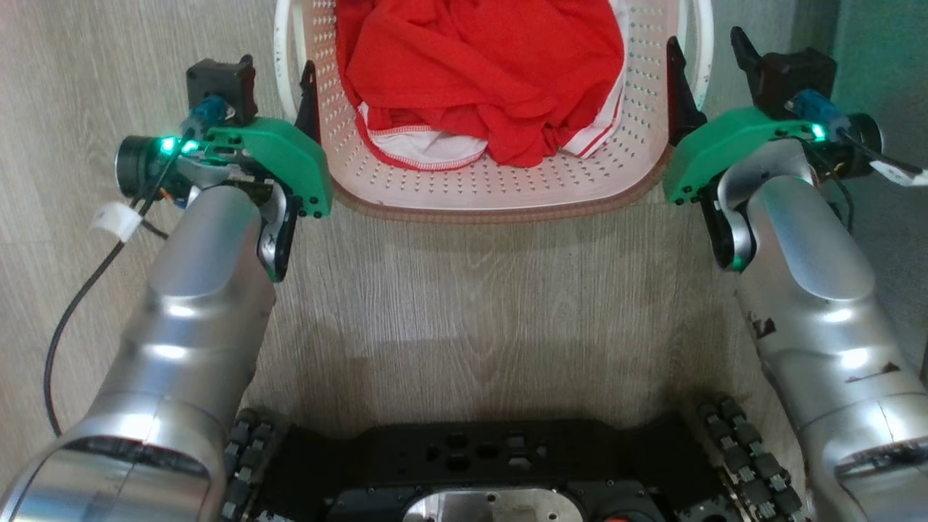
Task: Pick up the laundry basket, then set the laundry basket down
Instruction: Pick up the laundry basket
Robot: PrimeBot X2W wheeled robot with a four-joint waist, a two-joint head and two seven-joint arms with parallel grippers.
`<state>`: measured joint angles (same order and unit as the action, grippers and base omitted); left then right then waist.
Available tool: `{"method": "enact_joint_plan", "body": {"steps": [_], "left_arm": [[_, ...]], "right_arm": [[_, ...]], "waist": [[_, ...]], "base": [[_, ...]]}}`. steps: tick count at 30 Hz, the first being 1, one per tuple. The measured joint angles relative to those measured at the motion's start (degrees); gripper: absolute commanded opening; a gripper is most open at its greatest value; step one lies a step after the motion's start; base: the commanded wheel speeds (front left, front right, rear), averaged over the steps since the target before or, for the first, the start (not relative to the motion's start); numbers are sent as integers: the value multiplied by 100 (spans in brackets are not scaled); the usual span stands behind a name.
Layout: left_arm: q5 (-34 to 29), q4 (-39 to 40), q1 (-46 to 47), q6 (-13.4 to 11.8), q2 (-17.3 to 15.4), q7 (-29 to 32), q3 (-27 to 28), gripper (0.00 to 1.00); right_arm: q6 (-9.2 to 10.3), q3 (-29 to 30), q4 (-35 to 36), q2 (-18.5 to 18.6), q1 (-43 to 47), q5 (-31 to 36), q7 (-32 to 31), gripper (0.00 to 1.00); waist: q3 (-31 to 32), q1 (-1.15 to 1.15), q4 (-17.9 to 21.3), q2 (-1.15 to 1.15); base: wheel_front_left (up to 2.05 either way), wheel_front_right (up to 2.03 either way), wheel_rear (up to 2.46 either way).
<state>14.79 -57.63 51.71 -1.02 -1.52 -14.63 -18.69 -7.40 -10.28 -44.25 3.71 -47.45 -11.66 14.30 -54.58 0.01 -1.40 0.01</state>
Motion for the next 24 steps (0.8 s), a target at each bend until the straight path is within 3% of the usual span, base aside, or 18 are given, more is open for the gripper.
{"method": "enact_joint_plan", "body": {"steps": [16, 19, 20, 21, 23, 24], "left_arm": [[146, -439, 500, -1, 4, -1, -488, 100], [214, -446, 527, -2, 4, -1, -548, 97], [247, -456, 536, -2, 4, -1, -588, 89], [264, -467, 549, -3, 4, -1, -642, 56], [308, -475, 587, -2, 26, -1, -715, 29], [330, -475, 596, -4, 48, -1, -748, 0]], "right_arm": [[0, -140, -438, 11, -443, -51, 0, 99], [0, -144, -489, 13, -515, -51, 0, 76], [0, -144, -498, 12, -527, -51, 0, 61], [0, -145, -517, 12, -535, -52, 0, 45], [-1, -170, -545, 4, -536, -62, 4, 33], [-2, -198, -557, -2, -541, -73, 23, 23]], "waist": [[-280, -1, -54, 0], [-317, -1, -48, 0], [-325, -1, -46, 0], [-330, -1, -45, 0], [-331, -1, -46, -1], [-329, -1, -47, -1]], "base": [[0, 0, 0], [0, 0, 0], [0, 0, 0], [0, 0, 0], [0, 0, 0], [0, 0, 0]]}}
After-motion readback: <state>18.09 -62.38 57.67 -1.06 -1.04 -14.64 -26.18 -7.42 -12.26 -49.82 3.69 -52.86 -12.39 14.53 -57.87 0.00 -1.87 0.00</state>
